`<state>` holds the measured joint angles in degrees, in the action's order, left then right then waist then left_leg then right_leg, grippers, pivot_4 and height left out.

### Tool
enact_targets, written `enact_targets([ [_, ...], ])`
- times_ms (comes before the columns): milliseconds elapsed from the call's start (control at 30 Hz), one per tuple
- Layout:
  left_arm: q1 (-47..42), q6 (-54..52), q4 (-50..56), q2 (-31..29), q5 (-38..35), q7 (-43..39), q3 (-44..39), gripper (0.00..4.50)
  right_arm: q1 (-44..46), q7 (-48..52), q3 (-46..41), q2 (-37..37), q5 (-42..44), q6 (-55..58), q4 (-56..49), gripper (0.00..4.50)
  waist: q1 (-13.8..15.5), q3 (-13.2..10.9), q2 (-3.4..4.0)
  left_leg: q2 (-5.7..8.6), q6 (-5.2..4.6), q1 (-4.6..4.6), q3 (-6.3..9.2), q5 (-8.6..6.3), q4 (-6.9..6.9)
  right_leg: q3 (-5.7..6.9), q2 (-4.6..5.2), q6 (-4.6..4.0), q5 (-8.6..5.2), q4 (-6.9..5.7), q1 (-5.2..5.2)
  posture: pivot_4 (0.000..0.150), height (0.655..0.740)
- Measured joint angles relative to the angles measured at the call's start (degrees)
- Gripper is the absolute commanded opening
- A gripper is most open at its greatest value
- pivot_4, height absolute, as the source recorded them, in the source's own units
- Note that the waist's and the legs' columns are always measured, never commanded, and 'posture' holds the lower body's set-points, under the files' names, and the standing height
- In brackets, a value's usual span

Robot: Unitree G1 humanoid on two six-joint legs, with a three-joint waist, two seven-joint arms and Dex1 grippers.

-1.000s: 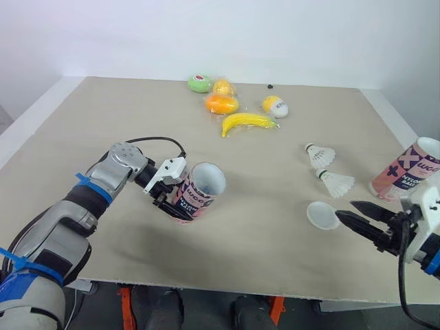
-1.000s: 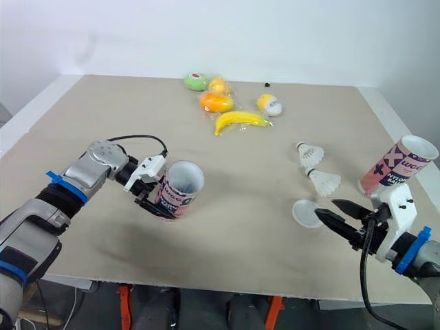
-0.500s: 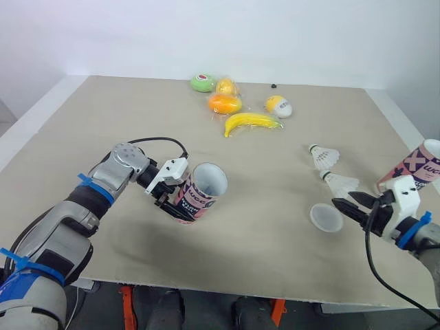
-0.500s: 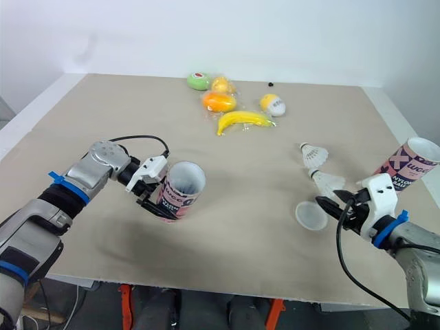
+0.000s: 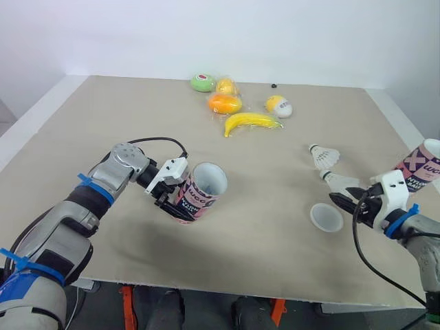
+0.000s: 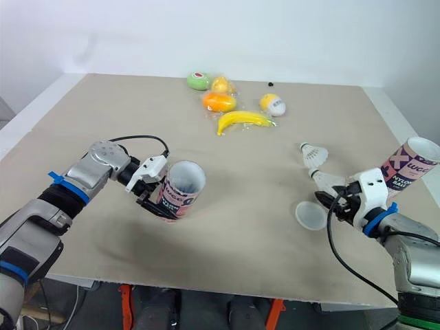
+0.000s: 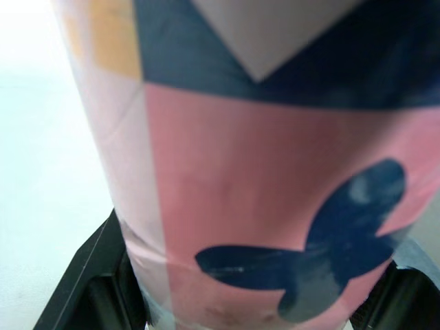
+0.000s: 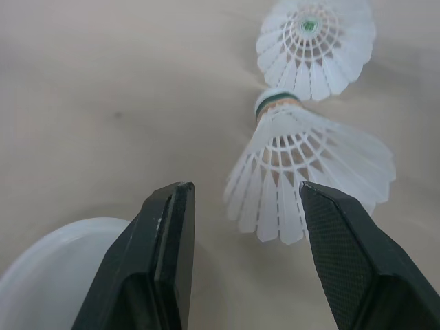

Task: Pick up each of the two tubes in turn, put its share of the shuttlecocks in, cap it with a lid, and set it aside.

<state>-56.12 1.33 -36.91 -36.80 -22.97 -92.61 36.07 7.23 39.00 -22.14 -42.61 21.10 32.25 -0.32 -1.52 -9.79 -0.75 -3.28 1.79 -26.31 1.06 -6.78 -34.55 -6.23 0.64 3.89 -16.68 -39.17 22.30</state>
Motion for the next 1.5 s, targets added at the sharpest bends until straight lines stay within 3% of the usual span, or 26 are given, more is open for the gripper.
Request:
enact_targets([
  [400, 0.4, -0.2, 0.4, 0.0, 0.1, 0.0, -0.5, 3.20, 5.4, -2.2, 2.3, 1.0, -2.1, -2.5, 6.4, 2.67, 0.0, 0.0, 0.01, 0.02, 0.00, -0.01, 0.01, 0.00, 0.02, -0.01, 0.00, 0.03, -0.01, 0.00, 0.01, 0.150, 0.7321],
  [533, 0.5, -0.2, 0.4, 0.1, 0.4, 0.0, -0.8, 3.20, 5.7, -2.5, 3.5, 1.9, -2.2, -2.8, 7.3, 1.61, 0.0, 0.0, 0.01, 0.03, 0.00, -0.01, 0.01, 0.00, 0.01, -0.01, 0.00, 0.04, 0.00, 0.00, 0.01, 0.150, 0.7321],
  [633, 0.7, -0.1, 0.4, 0.2, 0.5, 0.0, -1.1, 3.20, 5.6, -1.8, 3.5, 2.1, -2.0, -2.7, 7.2, 0.09, 0.0, 0.0, 0.01, 0.03, 0.00, -0.01, 0.01, 0.00, 0.01, -0.02, 0.00, 0.04, 0.00, 0.00, 0.00, 0.150, 0.7321],
  [667, 0.7, 0.0, 0.4, 0.2, 0.5, 0.0, -1.2, 3.20, 5.3, -1.5, 3.5, 2.1, -1.9, -2.7, 6.9, 0.04, 0.0, 0.0, 0.01, 0.03, 0.00, -0.01, 0.01, 0.00, 0.01, -0.02, 0.00, 0.04, 0.00, 0.00, 0.00, 0.150, 0.7321],
  [867, 0.7, 0.0, 0.2, 0.4, 0.7, 0.0, -1.4, 3.20, 3.8, -0.4, 3.5, 1.5, -0.8, -0.7, 3.3, 0.04, 0.0, 0.0, 0.01, 0.03, -0.01, -0.01, 0.01, 0.01, 0.00, -0.02, 0.00, 0.05, 0.02, 0.00, 0.00, 0.150, 0.7321],
  [1067, 0.7, -0.1, 0.0, 0.4, 1.0, 0.0, -1.6, 3.20, 3.0, 7.5, 5.3, -5.3, 5.4, 3.4, -15.7, 0.04, -0.1, 0.0, 0.20, 0.04, -0.01, -0.01, 0.00, 0.01, 0.00, -0.07, 0.00, 0.05, 0.03, -0.01, 0.02, 0.150, 0.7321],
  [1167, 0.6, 0.0, -0.2, 0.6, 1.3, 0.0, -1.8, 3.20, 12.7, 12.3, 10.3, -8.5, 9.3, 4.1, -25.6, 0.04, -0.3, 0.0, 0.15, 0.01, -0.02, 0.00, 0.02, 0.02, -0.01, -0.01, 0.00, 0.00, 0.05, 0.01, -0.02, 0.150, 0.7321],
  [1333, 0.0, 0.0, -0.8, 1.4, 1.4, 0.0, -1.8, 3.20, 32.2, 20.3, 22.8, -9.6, 10.3, 4.2, -29.2, 0.04, -0.2, -0.1, 0.09, 0.01, -0.04, -0.07, -0.14, 0.04, 0.02, -0.02, 0.14, -0.01, 0.01, 0.10, 0.10, 0.150, 0.7321],
  [1400, -0.1, 0.0, -0.8, 1.6, 1.3, 0.0, -1.8, 3.20, 39.0, 25.5, 30.6, -10.0, 6.4, 1.9, -28.4, 0.04, 0.0, 0.0, 0.03, 0.01, -0.02, -0.11, -0.16, 0.03, 0.04, 0.06, 0.21, 0.00, -0.08, 0.16, 0.19, 0.150, 0.7321],
  [1500, -0.1, 0.0, -0.7, 1.8, 1.1, 0.0, -1.9, 3.20, 40.9, 28.8, 35.6, -9.9, 3.5, 0.4, -26.6, 0.04, 0.3, -0.1, -0.03, 0.11, -0.02, -0.26, -0.23, 0.01, 0.05, 0.08, 0.34, 0.02, -0.14, 0.14, 0.22, 0.150, 0.7321],
])
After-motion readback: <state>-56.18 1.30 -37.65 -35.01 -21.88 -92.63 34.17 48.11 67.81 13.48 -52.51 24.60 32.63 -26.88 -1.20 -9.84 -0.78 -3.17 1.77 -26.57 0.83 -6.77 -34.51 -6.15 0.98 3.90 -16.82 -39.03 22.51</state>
